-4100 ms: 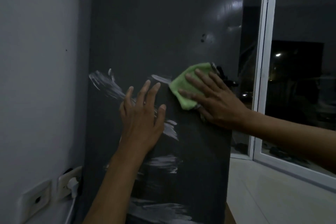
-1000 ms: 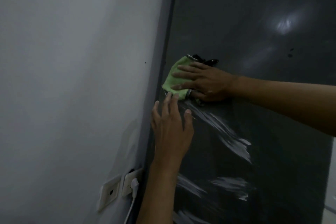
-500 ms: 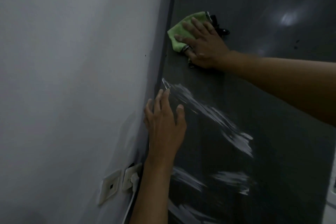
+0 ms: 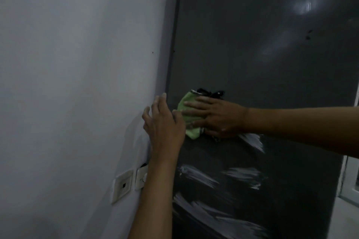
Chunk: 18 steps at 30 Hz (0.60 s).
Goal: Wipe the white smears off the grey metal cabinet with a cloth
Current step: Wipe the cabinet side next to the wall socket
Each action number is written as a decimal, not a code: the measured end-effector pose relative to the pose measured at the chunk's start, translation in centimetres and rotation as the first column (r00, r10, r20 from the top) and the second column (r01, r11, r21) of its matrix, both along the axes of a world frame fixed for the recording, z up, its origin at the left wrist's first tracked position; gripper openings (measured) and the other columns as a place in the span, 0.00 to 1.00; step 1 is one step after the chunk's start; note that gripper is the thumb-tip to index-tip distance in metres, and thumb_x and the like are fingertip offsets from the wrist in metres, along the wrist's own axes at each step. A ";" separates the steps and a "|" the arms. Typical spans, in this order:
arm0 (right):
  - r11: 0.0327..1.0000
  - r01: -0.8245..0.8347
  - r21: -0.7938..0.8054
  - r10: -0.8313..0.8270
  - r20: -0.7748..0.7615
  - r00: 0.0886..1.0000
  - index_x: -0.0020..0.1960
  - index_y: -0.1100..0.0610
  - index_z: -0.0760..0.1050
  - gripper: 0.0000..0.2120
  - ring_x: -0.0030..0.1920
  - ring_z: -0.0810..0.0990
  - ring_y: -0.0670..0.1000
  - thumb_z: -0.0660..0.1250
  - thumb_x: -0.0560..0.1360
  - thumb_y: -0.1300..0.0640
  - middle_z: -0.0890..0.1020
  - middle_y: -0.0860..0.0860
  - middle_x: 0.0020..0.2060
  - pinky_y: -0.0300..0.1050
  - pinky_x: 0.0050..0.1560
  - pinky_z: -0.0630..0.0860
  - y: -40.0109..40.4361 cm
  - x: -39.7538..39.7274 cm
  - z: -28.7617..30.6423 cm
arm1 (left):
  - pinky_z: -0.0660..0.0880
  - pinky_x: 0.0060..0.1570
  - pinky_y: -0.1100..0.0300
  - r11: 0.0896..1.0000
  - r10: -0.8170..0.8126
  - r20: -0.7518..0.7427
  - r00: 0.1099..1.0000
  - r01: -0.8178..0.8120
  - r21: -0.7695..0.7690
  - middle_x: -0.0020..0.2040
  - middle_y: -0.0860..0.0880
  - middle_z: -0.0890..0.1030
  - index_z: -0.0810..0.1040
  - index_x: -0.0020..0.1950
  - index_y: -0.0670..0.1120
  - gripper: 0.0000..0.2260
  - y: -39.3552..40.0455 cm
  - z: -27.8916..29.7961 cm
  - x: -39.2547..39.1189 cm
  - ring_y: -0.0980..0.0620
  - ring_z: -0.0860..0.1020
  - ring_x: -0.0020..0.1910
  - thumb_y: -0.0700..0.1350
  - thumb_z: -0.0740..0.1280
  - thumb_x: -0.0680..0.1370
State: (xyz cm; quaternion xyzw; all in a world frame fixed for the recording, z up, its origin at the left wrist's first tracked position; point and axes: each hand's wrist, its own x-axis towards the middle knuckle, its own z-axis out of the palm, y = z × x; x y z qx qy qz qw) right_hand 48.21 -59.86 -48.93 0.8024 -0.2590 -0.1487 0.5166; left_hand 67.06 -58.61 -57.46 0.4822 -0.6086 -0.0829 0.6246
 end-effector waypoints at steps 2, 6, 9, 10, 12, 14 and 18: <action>1.000 0.006 0.024 -0.005 -0.047 0.999 0.82 0.45 0.67 0.25 0.85 0.53 0.56 0.56 0.85 0.45 0.60 0.52 0.84 0.59 0.84 0.49 0.1 -0.1 0.4 | 0.63 0.74 0.39 1.000 -0.013 0.009 1.000 0.013 -0.007 0.83 0.48 0.62 0.59 0.84 0.51 0.27 0.3 0.0 -0.2 0.40 0.57 0.79 0.46 0.61 0.84; 0.996 -0.024 -0.086 0.032 0.094 0.995 0.82 0.50 0.66 0.25 0.85 0.56 0.57 0.55 0.87 0.47 0.61 0.53 0.84 0.58 0.84 0.52 -0.6 0.6 4.4 | 0.62 0.73 0.42 1.000 -0.006 0.048 0.999 0.006 -0.004 0.83 0.49 0.61 0.58 0.84 0.52 0.28 0.3 0.0 -0.7 0.42 0.57 0.79 0.45 0.61 0.84; 0.972 0.083 -0.221 -0.024 0.258 0.966 0.85 0.46 0.59 0.26 0.86 0.49 0.56 0.52 0.87 0.46 0.54 0.52 0.85 0.56 0.84 0.45 -1.1 1.7 7.3 | 0.62 0.74 0.42 1.000 0.007 0.067 0.998 -0.008 0.018 0.83 0.49 0.61 0.58 0.84 0.52 0.28 0.1 -0.2 -0.5 0.41 0.56 0.79 0.44 0.60 0.84; 0.966 0.095 -0.240 -0.020 0.297 0.955 0.85 0.46 0.59 0.27 0.86 0.49 0.56 0.51 0.87 0.45 0.54 0.52 0.86 0.56 0.84 0.44 -1.3 2.1 7.5 | 0.62 0.74 0.41 0.999 0.009 0.063 0.998 -0.011 0.030 0.83 0.49 0.61 0.57 0.84 0.52 0.28 0.0 -0.3 -0.3 0.41 0.56 0.79 0.44 0.60 0.84; 0.960 0.104 -0.261 0.001 0.372 0.928 0.85 0.46 0.59 0.27 0.86 0.49 0.57 0.51 0.86 0.44 0.53 0.53 0.86 0.57 0.84 0.44 -1.5 2.8 6.8 | 0.61 0.74 0.39 0.998 0.018 0.036 0.999 -0.020 0.060 0.83 0.49 0.61 0.58 0.84 0.52 0.28 -0.4 -0.5 0.1 0.41 0.56 0.80 0.43 0.60 0.84; 0.954 0.104 -0.282 0.029 0.430 0.902 0.85 0.47 0.59 0.27 0.86 0.48 0.58 0.54 0.87 0.44 0.53 0.53 0.86 0.58 0.84 0.44 -1.7 2.8 4.9 | 0.61 0.74 0.39 0.997 0.028 -0.007 1.000 -0.027 0.076 0.83 0.49 0.61 0.59 0.84 0.51 0.28 -0.7 -0.8 0.6 0.41 0.56 0.80 0.43 0.60 0.84; 0.964 0.052 -0.261 0.049 0.368 0.929 0.85 0.48 0.60 0.28 0.85 0.50 0.59 0.55 0.86 0.46 0.55 0.55 0.85 0.61 0.84 0.47 -2.0 1.9 -0.2 | 0.61 0.74 0.40 0.997 0.026 -0.042 0.999 -0.023 0.070 0.83 0.49 0.62 0.59 0.84 0.50 0.28 -0.9 -1.1 0.7 0.41 0.56 0.80 0.42 0.60 0.84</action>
